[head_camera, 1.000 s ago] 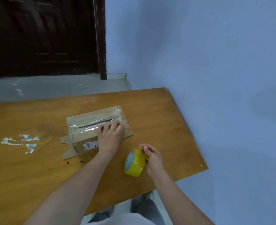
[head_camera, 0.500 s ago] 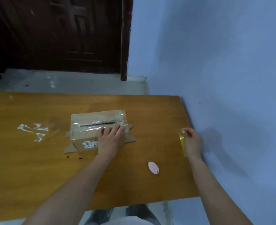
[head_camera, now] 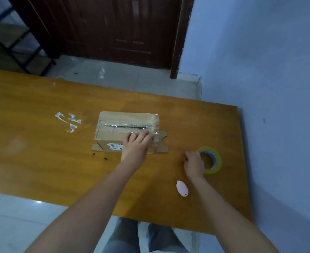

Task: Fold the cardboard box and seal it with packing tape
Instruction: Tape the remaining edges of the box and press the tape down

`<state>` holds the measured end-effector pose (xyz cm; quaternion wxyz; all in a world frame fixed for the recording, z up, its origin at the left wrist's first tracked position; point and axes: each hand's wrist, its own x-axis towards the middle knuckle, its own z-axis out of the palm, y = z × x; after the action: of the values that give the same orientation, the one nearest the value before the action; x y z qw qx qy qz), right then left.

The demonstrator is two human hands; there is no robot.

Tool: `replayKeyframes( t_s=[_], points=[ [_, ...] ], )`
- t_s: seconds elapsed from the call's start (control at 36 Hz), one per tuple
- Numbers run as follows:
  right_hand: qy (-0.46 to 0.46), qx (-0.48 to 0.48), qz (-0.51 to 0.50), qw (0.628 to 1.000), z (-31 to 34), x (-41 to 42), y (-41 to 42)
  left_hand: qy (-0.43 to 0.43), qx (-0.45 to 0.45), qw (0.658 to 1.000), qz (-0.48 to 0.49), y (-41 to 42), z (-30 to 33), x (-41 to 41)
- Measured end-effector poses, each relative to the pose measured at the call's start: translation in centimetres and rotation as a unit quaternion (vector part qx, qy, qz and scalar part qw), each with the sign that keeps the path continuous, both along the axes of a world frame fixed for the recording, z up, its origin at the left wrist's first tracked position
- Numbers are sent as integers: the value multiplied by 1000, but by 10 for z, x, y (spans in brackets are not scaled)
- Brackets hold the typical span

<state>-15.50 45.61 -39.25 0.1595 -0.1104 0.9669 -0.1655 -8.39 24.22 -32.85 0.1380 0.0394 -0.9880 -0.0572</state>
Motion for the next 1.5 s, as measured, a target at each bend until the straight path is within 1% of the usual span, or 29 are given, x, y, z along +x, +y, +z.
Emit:
replayKeyframes(
  t_s=[0.19, 0.53, 0.64, 0.72, 0.81, 0.92, 1.03, 1.11, 1.19, 1.28, 1.42, 1.5],
  points=[
    [-42, -67, 22, 997, -2, -7, -3, -16, 39, 999, 24, 3, -1, 1],
    [-38, -29, 55, 997, -6, -3, -4, -6, 56, 997, 45, 7, -2, -2],
    [-50, -31, 62, 996, -2, 0, -6, -24, 78, 995, 49, 6, 0, -2],
    [-42, -32, 62, 997, -1, 2, -6, -37, 86, 995, 37, 3, 3, -2],
    [-27, -58, 61, 996, 1, 1, -4, -71, 92, 993, 22, -2, 7, -2],
    [-2, -76, 36, 996, 11, 0, -1, -89, 67, 994, -11, -9, 11, -1],
    [16, -88, -10, 996, 27, 1, -5, -76, 50, 995, -40, -14, 16, -4],
    [43, -115, -48, 991, 42, 2, -17, -50, 43, 996, -54, -16, 17, -11],
    [64, -133, -58, 987, 54, 4, -32, -17, 10, 997, -71, -16, 16, -18],
    [65, -150, -69, 984, 62, 6, -48, 14, -13, 998, -62, -16, 11, -23],
    [77, -159, -63, 982, 74, 8, -73, -13, -23, 998, -56, -15, 6, -26],
    [70, -171, -51, 981, 79, 8, -85, -42, 5, 998, -57, -19, 10, -24]
  ],
)
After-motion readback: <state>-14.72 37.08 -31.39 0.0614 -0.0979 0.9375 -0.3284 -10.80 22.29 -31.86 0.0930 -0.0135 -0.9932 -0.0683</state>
